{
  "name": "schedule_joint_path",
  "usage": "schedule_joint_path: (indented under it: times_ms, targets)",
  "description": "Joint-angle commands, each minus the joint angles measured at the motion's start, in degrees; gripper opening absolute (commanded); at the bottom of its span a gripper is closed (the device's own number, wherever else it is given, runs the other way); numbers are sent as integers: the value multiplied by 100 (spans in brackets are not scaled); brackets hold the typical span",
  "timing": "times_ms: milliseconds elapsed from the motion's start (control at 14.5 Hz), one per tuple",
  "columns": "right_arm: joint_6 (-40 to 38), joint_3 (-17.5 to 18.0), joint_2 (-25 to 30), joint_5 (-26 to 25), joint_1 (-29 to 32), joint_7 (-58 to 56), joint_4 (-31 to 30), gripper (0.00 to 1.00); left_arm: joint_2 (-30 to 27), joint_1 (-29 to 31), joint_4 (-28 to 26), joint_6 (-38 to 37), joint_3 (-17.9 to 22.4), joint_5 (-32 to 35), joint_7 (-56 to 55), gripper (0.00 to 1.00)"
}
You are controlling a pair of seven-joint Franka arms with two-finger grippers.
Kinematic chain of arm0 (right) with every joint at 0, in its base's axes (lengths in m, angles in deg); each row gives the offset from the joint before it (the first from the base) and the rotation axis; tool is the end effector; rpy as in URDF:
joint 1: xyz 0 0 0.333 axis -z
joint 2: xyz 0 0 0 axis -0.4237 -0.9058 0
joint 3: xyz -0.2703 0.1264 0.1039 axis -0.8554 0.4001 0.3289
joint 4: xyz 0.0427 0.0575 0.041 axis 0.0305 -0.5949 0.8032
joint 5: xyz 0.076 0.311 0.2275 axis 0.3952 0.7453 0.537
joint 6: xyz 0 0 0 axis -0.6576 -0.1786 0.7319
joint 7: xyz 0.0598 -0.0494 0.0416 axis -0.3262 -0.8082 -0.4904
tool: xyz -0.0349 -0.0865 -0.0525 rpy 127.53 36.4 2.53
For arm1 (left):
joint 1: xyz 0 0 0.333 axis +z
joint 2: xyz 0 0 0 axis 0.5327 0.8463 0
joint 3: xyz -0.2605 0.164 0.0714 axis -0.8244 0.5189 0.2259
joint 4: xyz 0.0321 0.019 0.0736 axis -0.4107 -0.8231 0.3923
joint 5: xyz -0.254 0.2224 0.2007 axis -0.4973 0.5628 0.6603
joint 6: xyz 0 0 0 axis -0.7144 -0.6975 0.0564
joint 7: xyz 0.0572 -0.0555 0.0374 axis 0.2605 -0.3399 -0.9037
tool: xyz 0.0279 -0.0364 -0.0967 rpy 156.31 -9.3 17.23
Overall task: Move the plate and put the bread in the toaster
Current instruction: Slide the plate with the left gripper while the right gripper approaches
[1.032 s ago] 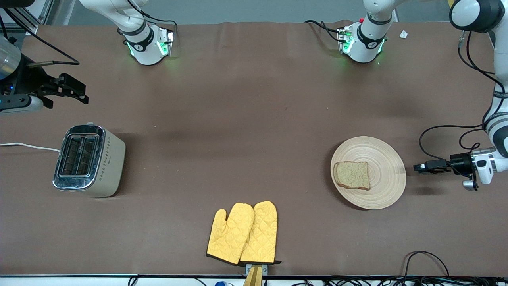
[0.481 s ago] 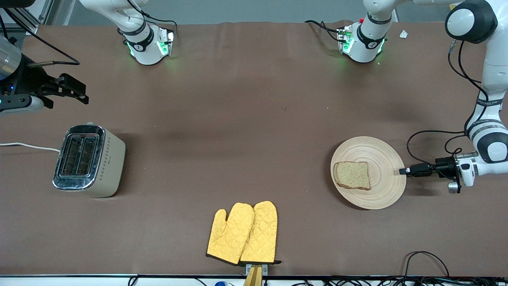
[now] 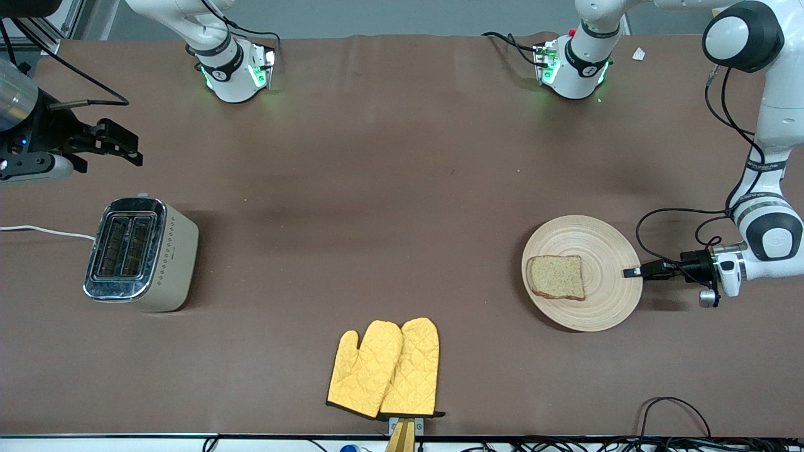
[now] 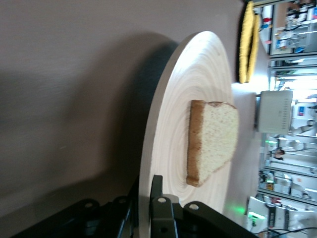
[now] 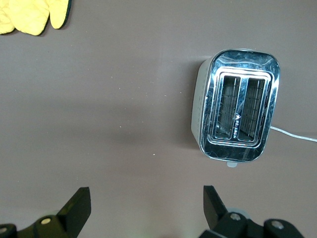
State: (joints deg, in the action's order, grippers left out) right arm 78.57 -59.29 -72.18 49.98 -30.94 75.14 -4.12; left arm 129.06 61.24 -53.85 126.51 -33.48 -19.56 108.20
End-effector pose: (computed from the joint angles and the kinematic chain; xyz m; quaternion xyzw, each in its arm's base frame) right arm 0.5501 0.0515 0.6335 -0.9982 -0.0495 0.0277 0.0193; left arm 0.6358 0.1731 0.1284 0.8715 -0.0075 0.0030 0.4903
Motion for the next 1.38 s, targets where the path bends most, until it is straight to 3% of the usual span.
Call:
schedule_joint_path:
  times_ms: [0,138,344,481,688,894,1307]
  targets:
    - [131,5,111,-60,-28,49,-216,100,106,-57,113,2,-98,-213,56,0]
    - [140,5,103,-52,-37,49,-251,100,54,-145,113,-6,-256,-257,-57,0]
    - [167,14,50,-8,-28,57,-409,100,-8,-189,96,46,-1028,-353,-320,0]
    - [341,14,-29,-8,-37,49,-575,100,-61,-337,0,475,-1407,-406,-540,0]
    - [579,14,-169,167,-125,58,-944,100,-87,-952,-175,1011,-1662,-704,-707,0]
    - [1403,14,-214,282,-151,58,-1576,100,-175,-1374,-597,1819,-2075,-995,-866,0]
    - [2696,5,-846,344,-651,442,-1684,100,-44,-2561,-757,3192,-2120,-1468,-884,0]
